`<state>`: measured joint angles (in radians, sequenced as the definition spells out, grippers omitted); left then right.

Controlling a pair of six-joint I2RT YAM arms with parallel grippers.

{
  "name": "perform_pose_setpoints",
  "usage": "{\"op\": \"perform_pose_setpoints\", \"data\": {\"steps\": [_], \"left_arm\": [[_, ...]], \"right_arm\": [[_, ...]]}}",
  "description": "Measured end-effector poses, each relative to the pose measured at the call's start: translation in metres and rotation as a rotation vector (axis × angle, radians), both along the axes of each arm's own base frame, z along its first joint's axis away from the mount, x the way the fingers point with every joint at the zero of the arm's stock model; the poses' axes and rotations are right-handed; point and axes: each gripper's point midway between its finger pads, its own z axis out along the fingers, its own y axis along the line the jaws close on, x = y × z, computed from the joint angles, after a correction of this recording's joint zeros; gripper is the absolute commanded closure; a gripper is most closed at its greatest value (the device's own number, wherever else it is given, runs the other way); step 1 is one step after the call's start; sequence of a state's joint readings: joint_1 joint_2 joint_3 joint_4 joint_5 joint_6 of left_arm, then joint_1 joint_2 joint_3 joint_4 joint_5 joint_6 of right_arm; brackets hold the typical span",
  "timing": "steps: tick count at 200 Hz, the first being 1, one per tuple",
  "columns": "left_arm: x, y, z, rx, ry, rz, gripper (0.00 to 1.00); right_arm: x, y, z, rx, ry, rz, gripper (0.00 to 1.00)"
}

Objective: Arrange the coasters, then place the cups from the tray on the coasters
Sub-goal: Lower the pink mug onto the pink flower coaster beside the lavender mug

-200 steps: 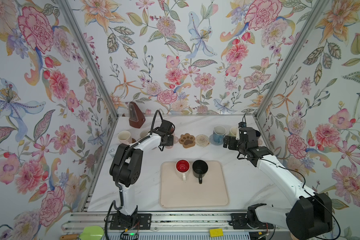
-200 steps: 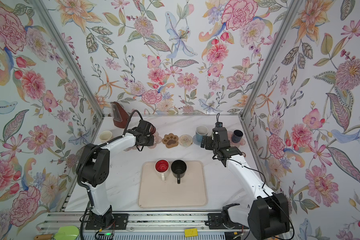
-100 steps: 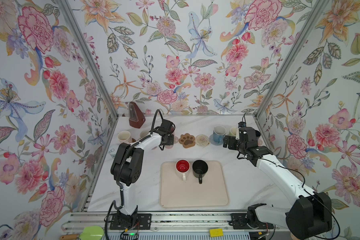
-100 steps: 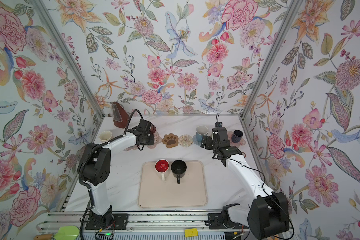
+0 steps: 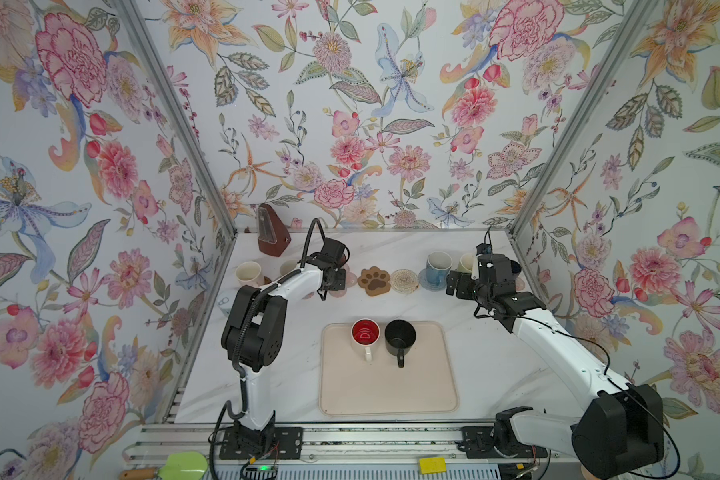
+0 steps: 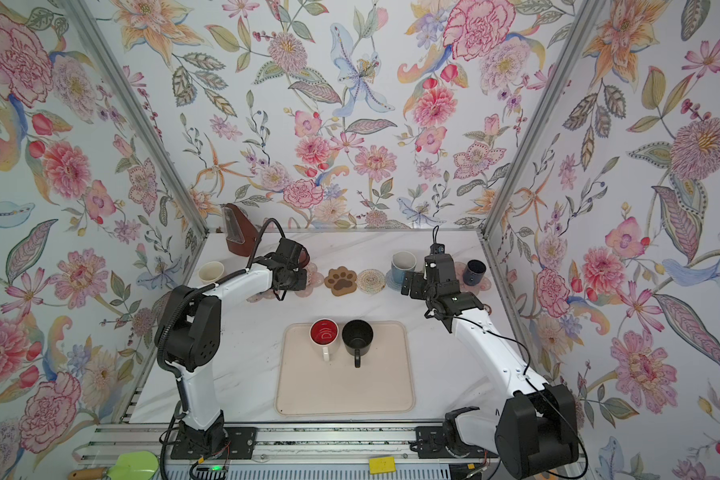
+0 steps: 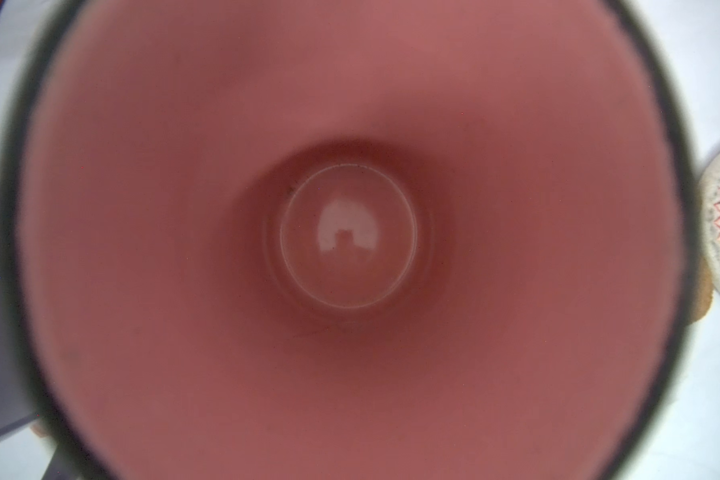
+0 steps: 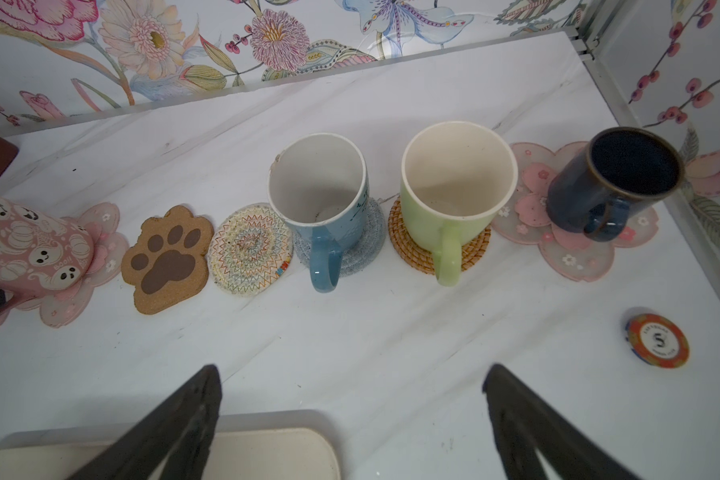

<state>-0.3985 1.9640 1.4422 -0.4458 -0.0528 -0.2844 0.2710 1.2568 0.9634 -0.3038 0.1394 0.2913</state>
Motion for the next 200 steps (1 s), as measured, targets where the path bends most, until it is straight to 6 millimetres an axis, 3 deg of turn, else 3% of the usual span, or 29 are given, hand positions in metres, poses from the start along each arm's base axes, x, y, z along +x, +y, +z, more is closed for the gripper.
{"op": "perform_pose_setpoints", "data": {"steps": [52, 86, 133, 200], "left_arm": [[0.0, 0.0, 0.0, 0.0, 0.003, 0.0, 1.0], [0.0, 0.0, -0.001, -0.002, 0.004, -0.001, 0.95], [0.003, -0.003, 0.002, -0.012, -0.007, -0.004, 0.57], [0.008, -0.006, 0.019, -0.049, -0.048, 0.008, 0.16]], "right_arm": [[0.0, 0.0, 0.0, -0.001, 0.001, 0.0, 0.01], [-0.001, 0.0, -0.002, -0.003, 0.009, 0.0, 0.01], [-0.002, -0.001, -0.003, -0.004, 0.015, 0.0, 0.01], [0.001, 0.0, 0.007, 0.001, -0.004, 0.001, 0.01]]}}
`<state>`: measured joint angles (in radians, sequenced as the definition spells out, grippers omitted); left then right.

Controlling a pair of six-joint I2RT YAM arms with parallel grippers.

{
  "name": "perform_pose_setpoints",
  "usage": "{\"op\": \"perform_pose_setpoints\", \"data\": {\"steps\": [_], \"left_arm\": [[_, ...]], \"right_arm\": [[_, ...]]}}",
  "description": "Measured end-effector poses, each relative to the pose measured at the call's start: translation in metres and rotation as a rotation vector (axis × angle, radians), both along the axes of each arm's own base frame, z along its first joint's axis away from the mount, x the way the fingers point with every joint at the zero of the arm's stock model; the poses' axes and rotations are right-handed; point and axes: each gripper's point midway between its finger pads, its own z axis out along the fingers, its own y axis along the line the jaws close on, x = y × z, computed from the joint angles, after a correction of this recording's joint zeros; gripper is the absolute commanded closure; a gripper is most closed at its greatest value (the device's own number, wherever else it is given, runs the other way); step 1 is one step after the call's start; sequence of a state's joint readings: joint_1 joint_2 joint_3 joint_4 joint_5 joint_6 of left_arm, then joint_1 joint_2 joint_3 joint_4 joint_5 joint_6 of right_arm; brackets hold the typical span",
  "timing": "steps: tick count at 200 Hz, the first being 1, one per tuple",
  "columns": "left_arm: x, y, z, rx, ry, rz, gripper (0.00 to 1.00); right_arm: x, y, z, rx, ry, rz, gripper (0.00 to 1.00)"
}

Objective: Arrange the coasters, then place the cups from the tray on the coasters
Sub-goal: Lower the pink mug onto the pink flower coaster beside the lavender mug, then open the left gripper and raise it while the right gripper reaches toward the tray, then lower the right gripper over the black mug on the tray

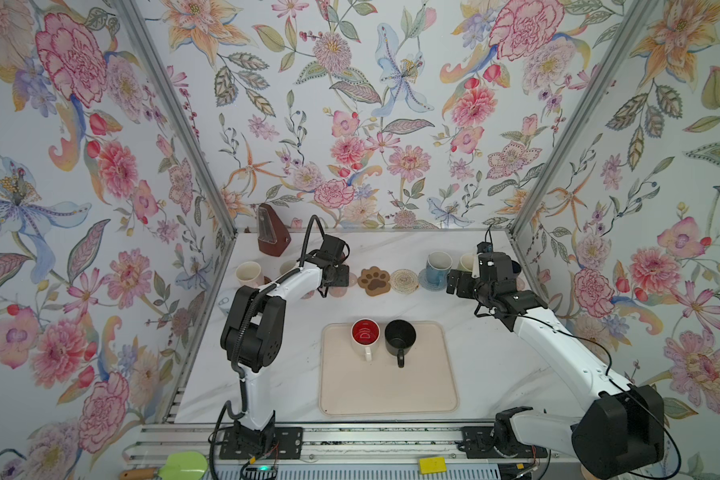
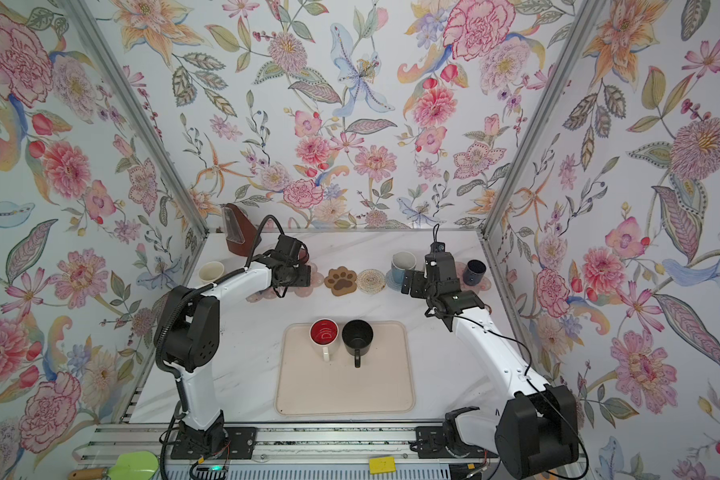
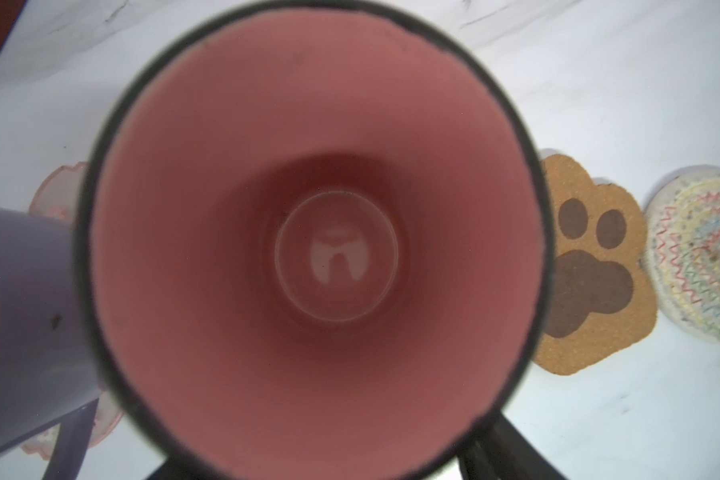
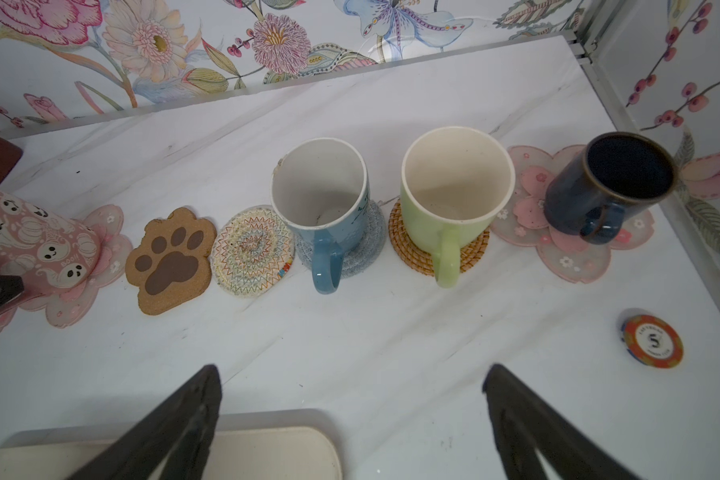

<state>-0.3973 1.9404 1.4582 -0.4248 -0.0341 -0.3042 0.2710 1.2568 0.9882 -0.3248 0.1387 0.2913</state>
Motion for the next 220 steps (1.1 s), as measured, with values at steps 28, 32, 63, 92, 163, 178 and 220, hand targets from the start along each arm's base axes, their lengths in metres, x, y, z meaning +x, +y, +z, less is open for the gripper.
{"op": "perform_pose_setpoints", "data": {"steps": [28, 32, 63, 92, 163, 178, 220], "left_arm": [[-0.002, 0.002, 0.039, -0.04, -0.088, 0.016, 0.01], [-0.005, 0.003, 0.048, -0.051, -0.108, 0.018, 0.01], [-0.045, 0.019, 0.111, -0.157, -0.309, 0.028, 0.01], [-0.096, 0.041, 0.132, -0.264, -0.465, 0.063, 0.01], [-0.127, 0.063, 0.125, -0.297, -0.538, 0.127, 0.01], [-0.125, 0.064, 0.129, -0.305, -0.555, 0.135, 0.01], [-0.125, 0.071, 0.123, -0.29, -0.558, 0.175, 0.01]], "right_arm": [[0.0, 0.0, 0.0, 0.001, 0.0, 0.0, 0.01], [0.0, 0.0, 0.0, 0.001, 0.0, 0.0, 0.01], [0.001, 0.001, -0.003, 0.004, 0.009, 0.001, 0.01], [0.001, 0.002, -0.005, 0.011, 0.017, 0.0, 0.01], [-0.012, 0.02, -0.011, 0.041, 0.058, 0.027, 0.01], [-0.023, 0.034, -0.01, 0.05, 0.072, 0.057, 0.01], [-0.076, 0.083, -0.015, 0.065, 0.113, 0.174, 0.01]]}}
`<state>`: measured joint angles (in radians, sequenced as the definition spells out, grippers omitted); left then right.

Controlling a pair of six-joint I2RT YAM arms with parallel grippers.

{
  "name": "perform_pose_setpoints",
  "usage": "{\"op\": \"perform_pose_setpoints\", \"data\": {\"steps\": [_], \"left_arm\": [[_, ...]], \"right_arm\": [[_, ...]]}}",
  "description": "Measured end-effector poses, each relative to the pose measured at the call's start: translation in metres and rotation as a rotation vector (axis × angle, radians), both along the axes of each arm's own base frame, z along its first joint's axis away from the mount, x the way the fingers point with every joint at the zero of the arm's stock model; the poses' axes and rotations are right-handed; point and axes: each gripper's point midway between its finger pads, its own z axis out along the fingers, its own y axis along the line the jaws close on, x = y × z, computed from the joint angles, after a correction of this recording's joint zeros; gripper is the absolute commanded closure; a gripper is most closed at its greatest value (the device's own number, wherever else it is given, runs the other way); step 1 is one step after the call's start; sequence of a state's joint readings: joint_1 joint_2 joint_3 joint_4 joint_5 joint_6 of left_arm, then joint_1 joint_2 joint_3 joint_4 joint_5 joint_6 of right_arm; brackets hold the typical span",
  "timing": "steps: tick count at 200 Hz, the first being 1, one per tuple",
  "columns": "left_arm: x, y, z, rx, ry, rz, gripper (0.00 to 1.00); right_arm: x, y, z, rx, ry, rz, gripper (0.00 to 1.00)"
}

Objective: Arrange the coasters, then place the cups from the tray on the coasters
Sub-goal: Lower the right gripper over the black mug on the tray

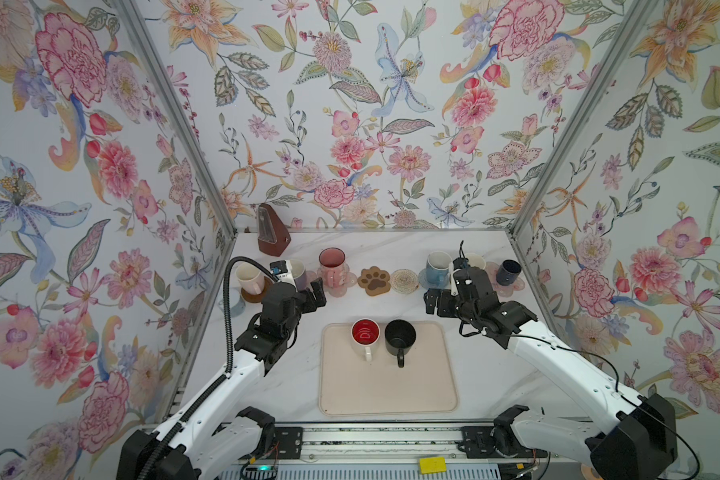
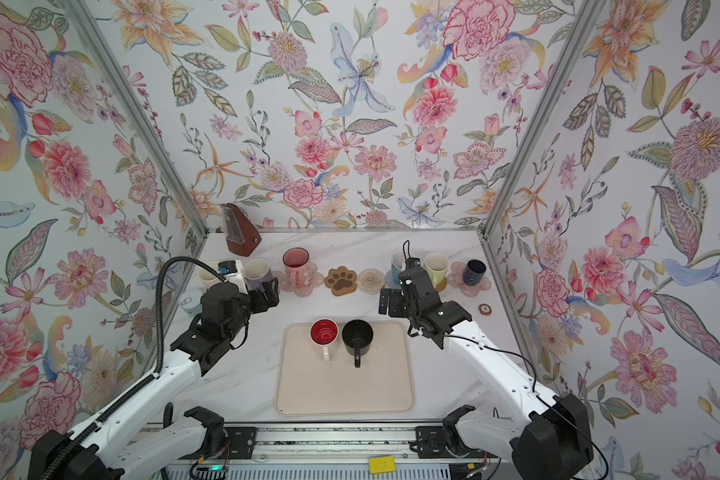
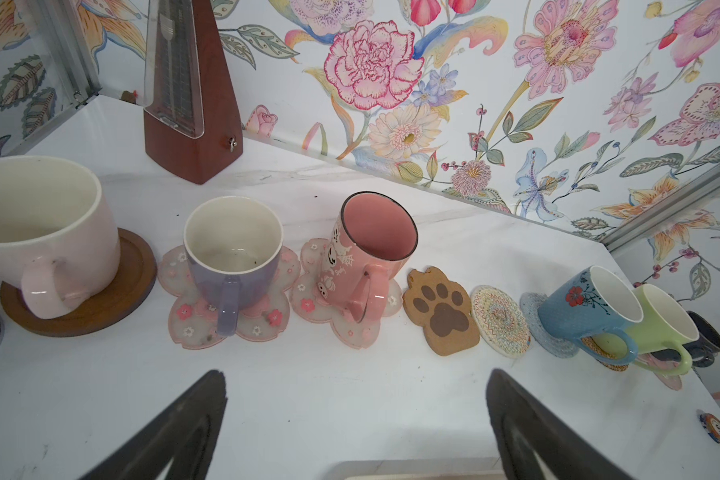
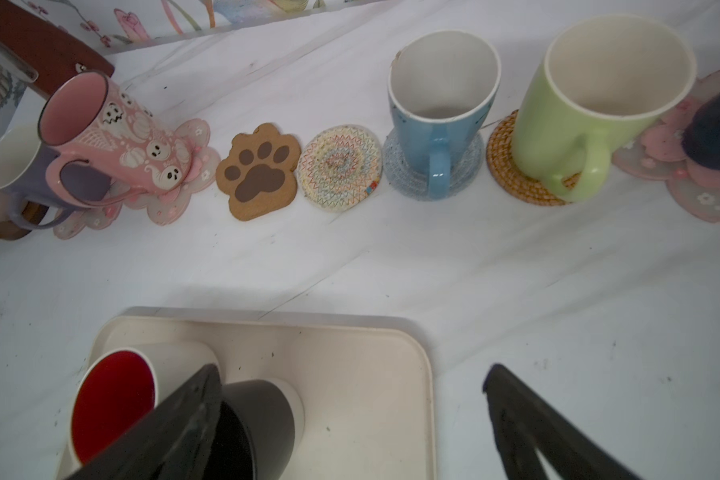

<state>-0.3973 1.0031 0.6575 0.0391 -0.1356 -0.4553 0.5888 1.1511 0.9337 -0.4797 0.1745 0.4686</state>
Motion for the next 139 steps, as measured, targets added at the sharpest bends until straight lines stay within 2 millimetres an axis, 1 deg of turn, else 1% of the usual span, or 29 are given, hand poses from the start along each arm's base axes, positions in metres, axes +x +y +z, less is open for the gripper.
{"op": "perform_pose_setpoints", "data": {"steps": [20, 33, 50, 76, 115, 139], "left_arm": [[-0.002, 0.002, -0.004, 0.0, 0.007, 0.01, 0.01], [-0.004, 0.005, -0.006, -0.001, 0.008, 0.02, 0.01], [-0.006, 0.008, -0.008, -0.002, 0.007, 0.034, 0.01], [-0.008, 0.01, -0.005, -0.004, -0.005, 0.041, 0.01], [-0.008, 0.014, -0.001, -0.004, -0.019, 0.059, 0.01], [-0.008, 0.014, 0.0, -0.007, -0.019, 0.06, 0.01]], "right_arm": [[-0.026, 0.015, -0.009, -0.008, 0.032, 0.047, 0.01], [-0.037, 0.017, -0.013, -0.015, 0.055, 0.053, 0.01], [-0.046, 0.021, -0.014, -0.012, 0.068, 0.052, 0.01], [-0.059, 0.03, -0.018, 0.0, 0.082, 0.057, 0.01], [-0.081, 0.044, -0.034, -0.015, 0.121, 0.085, 0.01], [-0.091, 0.052, -0.042, -0.032, 0.138, 0.101, 0.01]]}}
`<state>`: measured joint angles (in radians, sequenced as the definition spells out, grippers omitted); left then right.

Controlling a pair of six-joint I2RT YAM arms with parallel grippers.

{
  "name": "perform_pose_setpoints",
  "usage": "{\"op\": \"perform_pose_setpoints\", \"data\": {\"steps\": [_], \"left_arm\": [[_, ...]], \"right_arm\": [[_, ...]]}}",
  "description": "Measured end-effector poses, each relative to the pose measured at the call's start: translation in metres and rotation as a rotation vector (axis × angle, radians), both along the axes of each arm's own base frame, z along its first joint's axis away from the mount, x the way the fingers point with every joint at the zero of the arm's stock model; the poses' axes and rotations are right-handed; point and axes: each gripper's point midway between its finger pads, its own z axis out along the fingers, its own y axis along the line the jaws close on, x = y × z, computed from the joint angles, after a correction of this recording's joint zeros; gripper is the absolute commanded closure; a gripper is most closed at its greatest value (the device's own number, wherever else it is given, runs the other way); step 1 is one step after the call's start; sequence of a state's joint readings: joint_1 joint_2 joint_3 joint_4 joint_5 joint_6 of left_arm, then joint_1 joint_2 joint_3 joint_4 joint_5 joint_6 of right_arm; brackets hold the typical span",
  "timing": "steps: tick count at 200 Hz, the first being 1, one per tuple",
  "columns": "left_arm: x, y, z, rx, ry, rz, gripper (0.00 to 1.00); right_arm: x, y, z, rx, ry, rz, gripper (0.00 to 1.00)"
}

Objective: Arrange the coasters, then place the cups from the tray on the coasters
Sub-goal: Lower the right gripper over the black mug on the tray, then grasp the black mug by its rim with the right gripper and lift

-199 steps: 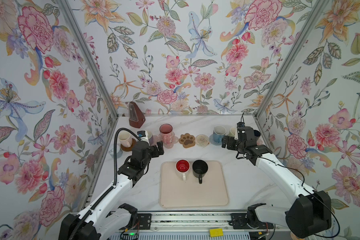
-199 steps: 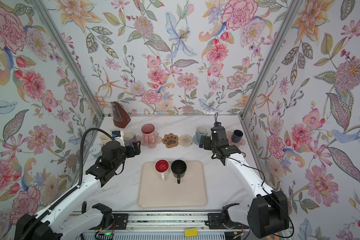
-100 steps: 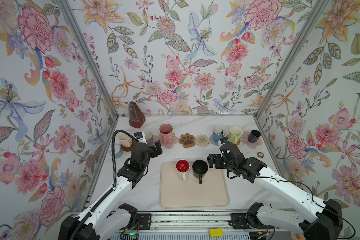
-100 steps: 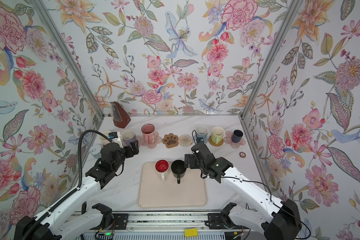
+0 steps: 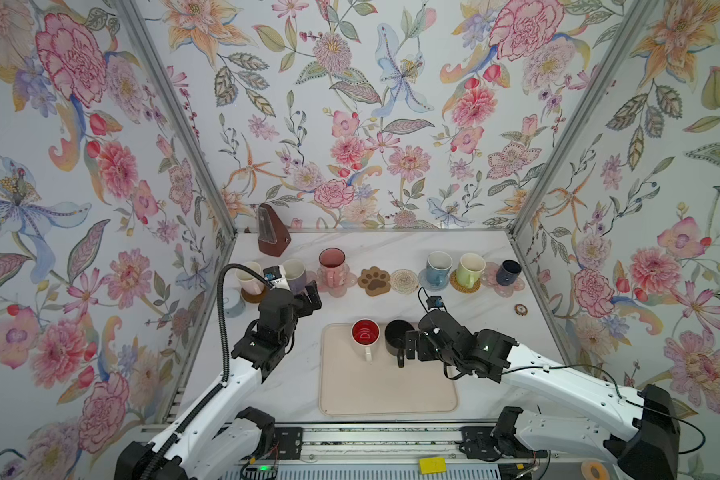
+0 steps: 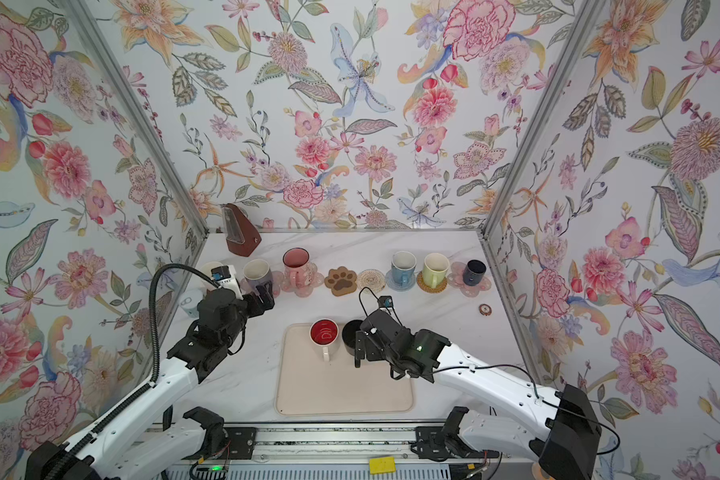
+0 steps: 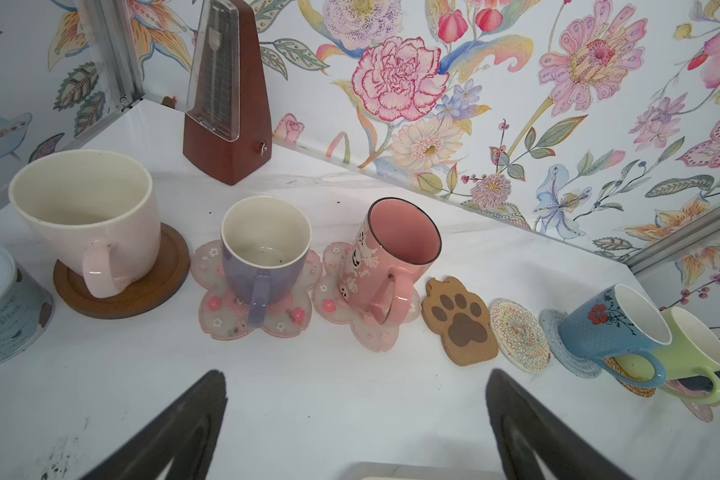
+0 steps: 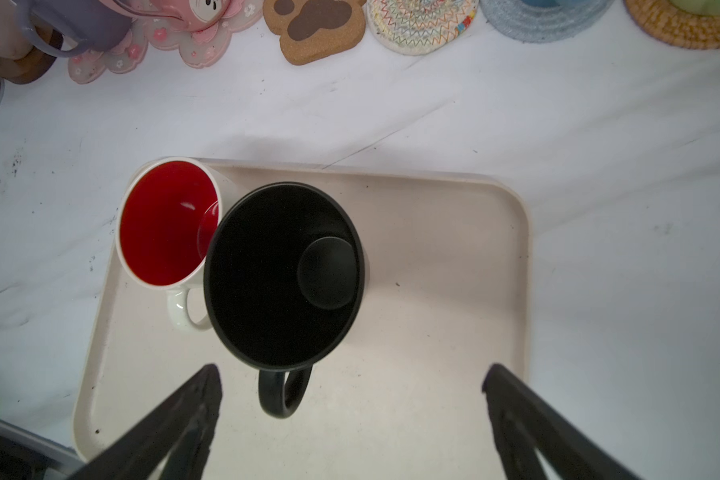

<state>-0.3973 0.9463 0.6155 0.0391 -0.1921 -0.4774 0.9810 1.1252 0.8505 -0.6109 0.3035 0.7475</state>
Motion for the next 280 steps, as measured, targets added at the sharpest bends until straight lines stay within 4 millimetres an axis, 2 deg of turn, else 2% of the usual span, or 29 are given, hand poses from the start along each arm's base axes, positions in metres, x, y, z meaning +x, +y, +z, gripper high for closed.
{"op": "perform_pose_setpoints", "data": {"steps": [58, 85, 105, 126, 139, 192, 215, 258, 280], "left_arm": [[-0.003, 0.002, 0.001, -0.019, -0.007, 0.009, 0.01], [-0.004, 0.002, -0.004, -0.019, 0.002, 0.011, 0.01], [-0.005, 0.003, -0.009, -0.019, 0.012, 0.012, 0.01], [-0.005, 0.003, -0.009, -0.02, 0.012, 0.012, 0.01], [-0.005, 0.003, -0.009, -0.019, 0.012, 0.013, 0.01], [-0.005, 0.003, -0.009, -0.019, 0.012, 0.013, 0.01], [-0.005, 0.003, -0.009, -0.02, 0.012, 0.012, 0.01], [-0.005, 0.003, -0.009, -0.02, 0.011, 0.013, 0.01], [-0.005, 0.003, -0.009, -0.02, 0.011, 0.012, 0.01]], "right_arm": [[-0.022, 0.022, -0.016, -0.028, 0.037, 0.059, 0.02], [-0.025, 0.025, -0.028, -0.058, 0.049, 0.063, 0.07], [-0.026, 0.022, -0.044, -0.097, 0.069, 0.057, 0.15], [-0.026, 0.02, -0.055, -0.129, 0.082, 0.051, 0.31], [-0.025, 0.02, -0.056, -0.132, 0.077, 0.05, 0.37], [-0.019, 0.03, -0.055, -0.103, 0.046, 0.064, 0.42], [-0.017, 0.036, -0.061, -0.107, 0.046, 0.071, 0.5], [-0.016, 0.04, -0.07, -0.129, 0.053, 0.094, 0.76], [-0.017, 0.042, -0.071, -0.124, 0.061, 0.099, 0.85]]}}
